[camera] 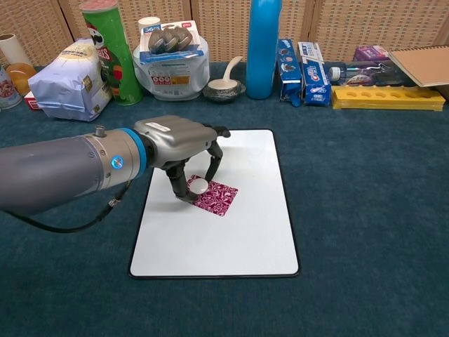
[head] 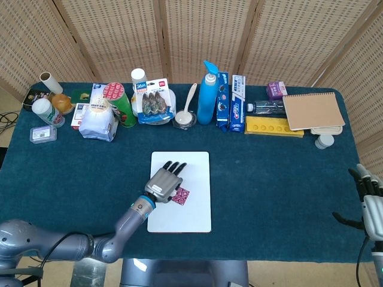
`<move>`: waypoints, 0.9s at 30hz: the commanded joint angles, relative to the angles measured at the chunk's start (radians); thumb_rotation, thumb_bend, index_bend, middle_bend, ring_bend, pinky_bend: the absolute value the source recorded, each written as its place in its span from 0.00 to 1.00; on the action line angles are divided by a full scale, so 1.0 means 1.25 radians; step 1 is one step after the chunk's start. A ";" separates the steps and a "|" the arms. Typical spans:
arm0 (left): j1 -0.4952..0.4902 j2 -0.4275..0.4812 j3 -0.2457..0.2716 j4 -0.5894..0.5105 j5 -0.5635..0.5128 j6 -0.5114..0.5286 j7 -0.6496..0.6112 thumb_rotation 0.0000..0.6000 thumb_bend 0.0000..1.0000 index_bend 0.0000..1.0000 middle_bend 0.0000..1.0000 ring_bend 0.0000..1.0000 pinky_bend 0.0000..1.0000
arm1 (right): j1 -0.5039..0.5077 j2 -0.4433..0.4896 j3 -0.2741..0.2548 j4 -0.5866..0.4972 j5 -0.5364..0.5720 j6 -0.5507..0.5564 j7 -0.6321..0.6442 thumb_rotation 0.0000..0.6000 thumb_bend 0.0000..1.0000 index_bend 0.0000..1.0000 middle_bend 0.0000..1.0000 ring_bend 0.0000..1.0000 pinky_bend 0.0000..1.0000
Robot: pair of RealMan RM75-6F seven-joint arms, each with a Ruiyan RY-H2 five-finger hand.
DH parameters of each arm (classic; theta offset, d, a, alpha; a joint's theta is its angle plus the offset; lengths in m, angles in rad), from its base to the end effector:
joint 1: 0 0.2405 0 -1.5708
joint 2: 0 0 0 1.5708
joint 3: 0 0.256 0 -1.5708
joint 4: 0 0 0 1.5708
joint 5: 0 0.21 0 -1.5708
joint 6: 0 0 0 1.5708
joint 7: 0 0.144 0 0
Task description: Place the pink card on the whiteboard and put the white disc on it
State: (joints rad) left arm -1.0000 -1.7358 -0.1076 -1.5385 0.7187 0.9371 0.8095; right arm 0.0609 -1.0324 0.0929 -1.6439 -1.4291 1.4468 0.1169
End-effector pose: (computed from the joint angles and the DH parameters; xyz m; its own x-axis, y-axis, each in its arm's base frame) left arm -0.0727 0.3118 -0.0960 0.6745 0.3377 0.6565 0.7084 -0.5463 -0.4469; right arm -0.3223 -0.1820 0.1893 0.3266 0.0055 0.9451 -0.9423 0.0793 0.3252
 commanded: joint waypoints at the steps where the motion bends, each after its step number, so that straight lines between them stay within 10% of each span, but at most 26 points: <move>1: -0.008 -0.009 -0.001 0.008 -0.013 0.000 0.008 1.00 0.25 0.47 0.00 0.00 0.06 | 0.000 0.001 0.000 0.000 0.001 -0.001 0.002 1.00 0.00 0.00 0.00 0.00 0.00; 4: -0.010 -0.011 -0.004 0.004 -0.023 0.000 0.004 1.00 0.24 0.25 0.00 0.00 0.06 | 0.000 0.001 0.001 -0.001 0.000 0.000 0.003 1.00 0.00 0.00 0.00 0.00 0.00; 16: -0.005 0.035 -0.008 -0.051 -0.007 0.022 -0.024 1.00 0.22 0.02 0.00 0.00 0.06 | -0.001 0.003 0.000 -0.004 -0.002 0.003 0.001 1.00 0.00 0.00 0.00 0.00 0.00; 27: 0.110 0.217 0.065 -0.217 0.203 0.250 -0.021 1.00 0.07 0.00 0.00 0.00 0.06 | -0.003 0.005 0.002 -0.008 -0.003 0.010 0.000 1.00 0.00 0.00 0.00 0.00 0.00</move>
State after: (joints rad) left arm -0.9220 -1.5347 -0.0676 -1.7489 0.8946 1.1569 0.7761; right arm 0.0571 -1.0261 0.0952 -1.6536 -1.4323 1.4588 0.1176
